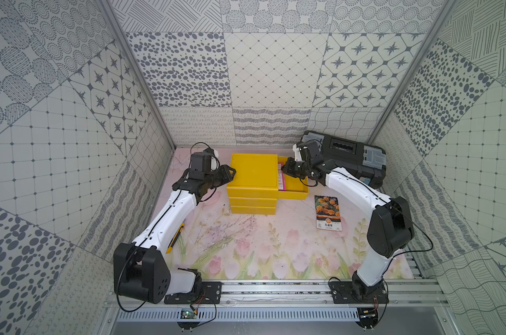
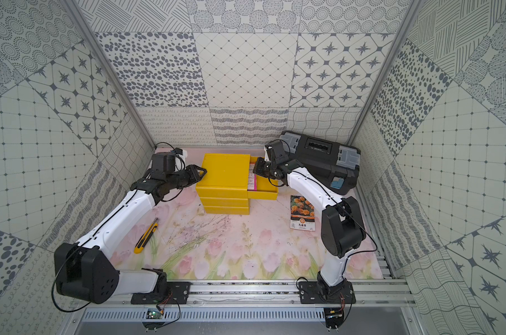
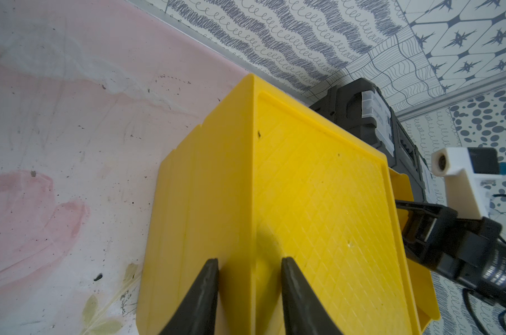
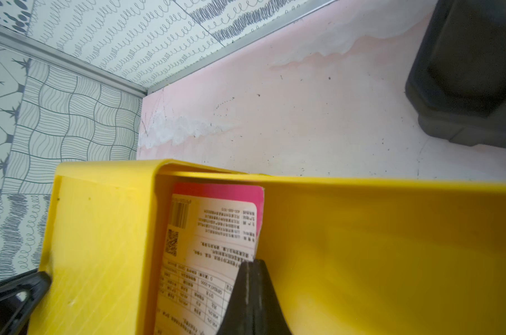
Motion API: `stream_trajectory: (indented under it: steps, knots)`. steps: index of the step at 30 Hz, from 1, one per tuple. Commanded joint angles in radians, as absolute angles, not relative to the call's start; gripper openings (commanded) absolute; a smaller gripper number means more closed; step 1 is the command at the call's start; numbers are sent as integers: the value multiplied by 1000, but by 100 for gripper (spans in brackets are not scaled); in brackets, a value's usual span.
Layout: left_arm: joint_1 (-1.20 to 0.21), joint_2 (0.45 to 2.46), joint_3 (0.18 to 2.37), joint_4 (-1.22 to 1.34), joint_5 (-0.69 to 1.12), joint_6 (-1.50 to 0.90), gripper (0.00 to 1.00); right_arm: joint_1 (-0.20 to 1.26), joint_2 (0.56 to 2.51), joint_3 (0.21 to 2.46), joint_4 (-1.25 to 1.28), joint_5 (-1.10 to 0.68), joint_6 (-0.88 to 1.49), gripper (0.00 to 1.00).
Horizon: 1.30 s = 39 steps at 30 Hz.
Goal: Take the seed bags out of the drawer
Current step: Pick up the seed packet from the drawer, then place the seed packet at the center of the board.
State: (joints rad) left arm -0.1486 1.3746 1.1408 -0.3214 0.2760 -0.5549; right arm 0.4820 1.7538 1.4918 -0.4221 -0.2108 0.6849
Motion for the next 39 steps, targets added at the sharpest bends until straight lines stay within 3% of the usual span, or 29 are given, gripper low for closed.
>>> stream_trajectory:
  steps: [1,24,39]
  knots:
    - [-152,1393,1119,-638,307,-530,38,474,1674,1484,-417,-222,684,0]
    - [-152,1418,1120,-628,311,-535,37,323,1455,1503,-617,-163,519,0]
    - [-152,1442,1128,-618,314,-535,37,9,1240,1432,-670,-337,514,0]
